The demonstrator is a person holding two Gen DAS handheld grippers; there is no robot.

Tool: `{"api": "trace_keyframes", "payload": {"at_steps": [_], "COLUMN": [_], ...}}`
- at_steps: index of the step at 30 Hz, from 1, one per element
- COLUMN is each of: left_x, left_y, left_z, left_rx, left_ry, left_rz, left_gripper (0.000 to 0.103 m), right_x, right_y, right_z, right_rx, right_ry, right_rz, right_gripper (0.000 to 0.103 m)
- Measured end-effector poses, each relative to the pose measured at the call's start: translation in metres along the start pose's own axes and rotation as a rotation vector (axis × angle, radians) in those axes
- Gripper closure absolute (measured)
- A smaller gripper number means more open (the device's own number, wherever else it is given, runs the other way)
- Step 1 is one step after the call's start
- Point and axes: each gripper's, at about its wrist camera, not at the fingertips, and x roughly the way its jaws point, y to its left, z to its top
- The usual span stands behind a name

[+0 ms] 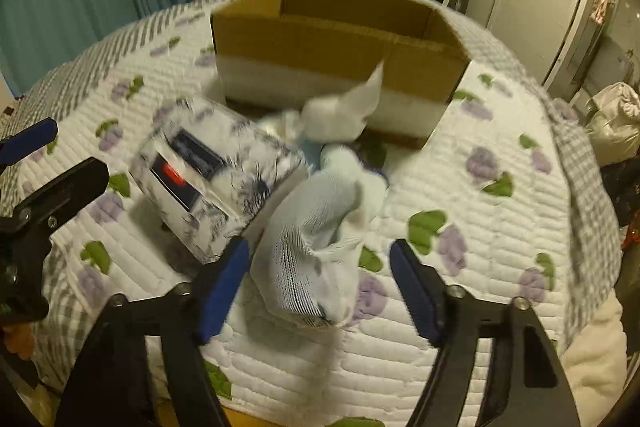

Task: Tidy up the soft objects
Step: 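Grasp the floral tissue pack with the left gripper while the right grasps the mesh sock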

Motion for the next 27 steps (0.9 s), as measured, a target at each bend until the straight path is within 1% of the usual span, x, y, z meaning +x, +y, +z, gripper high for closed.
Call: {"api": "trace_keyframes", "payload": {"at_steps": [1, 2, 3, 4, 6, 9, 14, 18, 20, 22, 24, 27], "left_x": [0.002, 0.004, 0.005, 0.006, 0.007, 0.009, 0.01, 0.019, 0.029, 0.046, 0.065, 0.082], "left_y": [0.001, 0.0, -0.001, -0.002, -0.005, -0.012, -0.033, -0.055, -0.066, -0.073, -0.073, -0.066], "left_z": [-0.003, -0.005, -0.006, -0.007, -0.008, -0.01, -0.013, -0.014, -0.015, -0.016, -0.019, -0.024], "left_rx": [0.002, 0.006, 0.012, 0.018, 0.029, 0.033, 0.062, 0.091, 0.126, 0.158, 0.164, 0.149], "left_ry": [0.005, 0.009, 0.012, 0.015, 0.023, 0.039, 0.061, 0.076, 0.083, 0.112, 0.153, 0.176], "left_rz": [-0.004, -0.011, -0.016, -0.018, -0.021, -0.032, -0.065, -0.086, -0.069, -0.047, 0.007, 0.063], "left_gripper": [0.0, 0.0, 0.0, 0.0, 0.0, 0.0, 0.0, 0.0, 0.0, 0.0, 0.0, 0.0], "right_x": [0.006, 0.011, 0.013, 0.012, 0.006, -0.011, -0.042, -0.047, -0.044, -0.04, -0.036, -0.031], "right_y": [0.0, -0.002, -0.003, -0.004, -0.006, -0.009, -0.025, -0.038, -0.042, -0.045, -0.047, -0.05], "right_z": [-0.001, -0.002, -0.003, -0.004, -0.006, -0.006, -0.003, -0.003, -0.004, -0.006, -0.008, -0.009], "right_rx": [0.0, 0.008, 0.018, 0.027, 0.037, 0.053, 0.067, 0.097, 0.106, 0.111, 0.115, 0.119], "right_ry": [0.009, 0.014, 0.01, 0.005, -0.015, -0.056, -0.122, -0.132, -0.124, -0.115, -0.108, -0.099], "right_rz": [0.004, 0.031, 0.057, 0.073, 0.084, 0.088, 0.054, 0.046, 0.049, 0.052, 0.055, 0.057], "right_gripper": [0.04, 0.045, 0.056, 0.057, 0.063, 0.065, 0.065, 0.065, 0.065, 0.065, 0.065, 0.065]}}
